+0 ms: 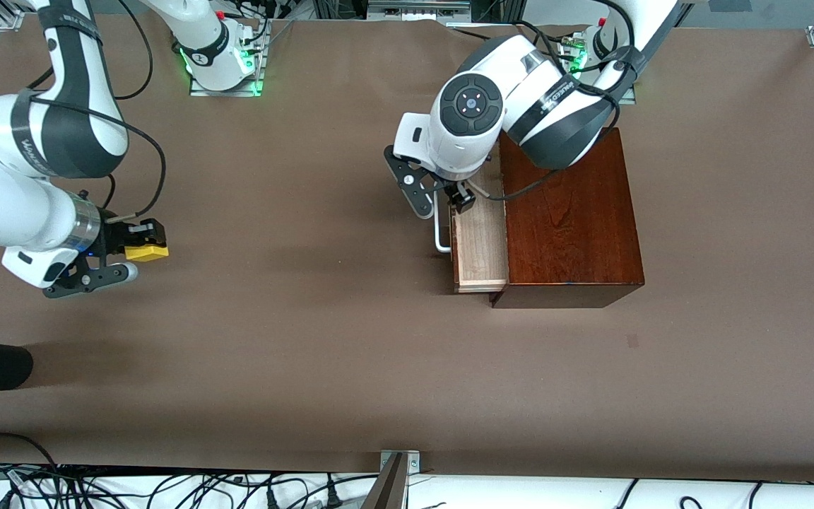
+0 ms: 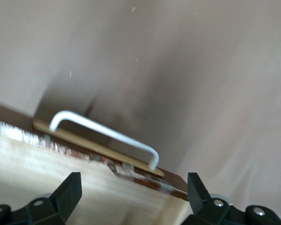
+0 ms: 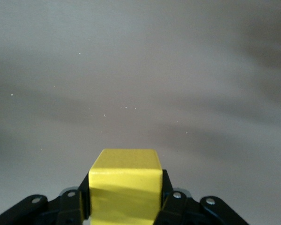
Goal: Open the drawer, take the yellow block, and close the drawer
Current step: 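Push the drawer shut with the left gripper while the right gripper lowers the cube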
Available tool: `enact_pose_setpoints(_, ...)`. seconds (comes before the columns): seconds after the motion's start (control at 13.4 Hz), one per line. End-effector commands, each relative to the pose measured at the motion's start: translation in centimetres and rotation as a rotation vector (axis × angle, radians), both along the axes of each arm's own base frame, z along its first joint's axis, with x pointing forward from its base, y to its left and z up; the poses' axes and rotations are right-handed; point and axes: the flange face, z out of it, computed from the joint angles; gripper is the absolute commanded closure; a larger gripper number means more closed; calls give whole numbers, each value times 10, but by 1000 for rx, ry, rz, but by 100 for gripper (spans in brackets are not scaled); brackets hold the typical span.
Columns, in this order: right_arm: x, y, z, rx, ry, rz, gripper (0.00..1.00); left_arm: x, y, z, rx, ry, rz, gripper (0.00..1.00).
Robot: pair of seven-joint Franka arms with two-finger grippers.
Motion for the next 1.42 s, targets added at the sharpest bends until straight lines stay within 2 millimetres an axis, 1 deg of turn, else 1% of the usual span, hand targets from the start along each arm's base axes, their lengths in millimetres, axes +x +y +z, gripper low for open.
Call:
enact_pose_setpoints(0.0, -9, 3, -17, -4, -7, -80, 100, 6, -18, -13, -39, -67, -177, 0)
enact_pose_setpoints(0.07, -12, 6, -32, -9, -10, -92, 100, 6, -27, -21, -38, -121, -267, 0)
enact_pose_setpoints(0.22, -20, 9, -64, -5, -34, -98, 100, 11, -37, -49, -62, -159, -428, 0)
enact_pose_setpoints(0.3, -23, 8, -76, -5, -48, -101, 100, 14, -39, -63, -66, -171, -510, 0)
enact_pose_setpoints(0.37, -27, 7, -93, -4, -66, -103, 100, 17, -38, -78, -66, -162, -568, 0)
enact_pose_setpoints(0.52, -39, 10, -125, -4, -112, -110, 100, 14, -38, -95, -63, -135, -630, 0)
enact_pose_setpoints(0.6, -44, 9, -140, -5, -125, -110, 100, 10, -35, -107, -52, -111, -642, 0)
enact_pose_setpoints(0.75, -51, 7, -169, -9, -141, -112, 100, 7, -26, -123, -29, -72, -643, 0)
enact_pose_setpoints(0.82, -57, 6, -181, -11, -142, -113, 100, 7, -18, -128, -2, -32, -640, 0)
enact_pose_setpoints(0.97, -68, 7, -201, -12, -150, -109, 100, 14, 2, -127, 68, 7, -632, 0)
enact_pose_setpoints(1.05, -73, 9, -213, -13, -148, -105, 100, 20, 16, -127, 90, 36, -615, 0)
enact_pose_setpoints(1.12, -76, 8, -223, -15, -144, -107, 100, 21, 24, -128, 107, 58, -611, 0)
enact_pose_setpoints(1.2, -79, 8, -228, -15, -146, -106, 100, 22, 31, -123, 134, 72, -609, 0)
enact_pose_setpoints(1.34, -80, 8, -231, -16, -141, -106, 100, 22, 44, -121, 224, 99, -615, 0)
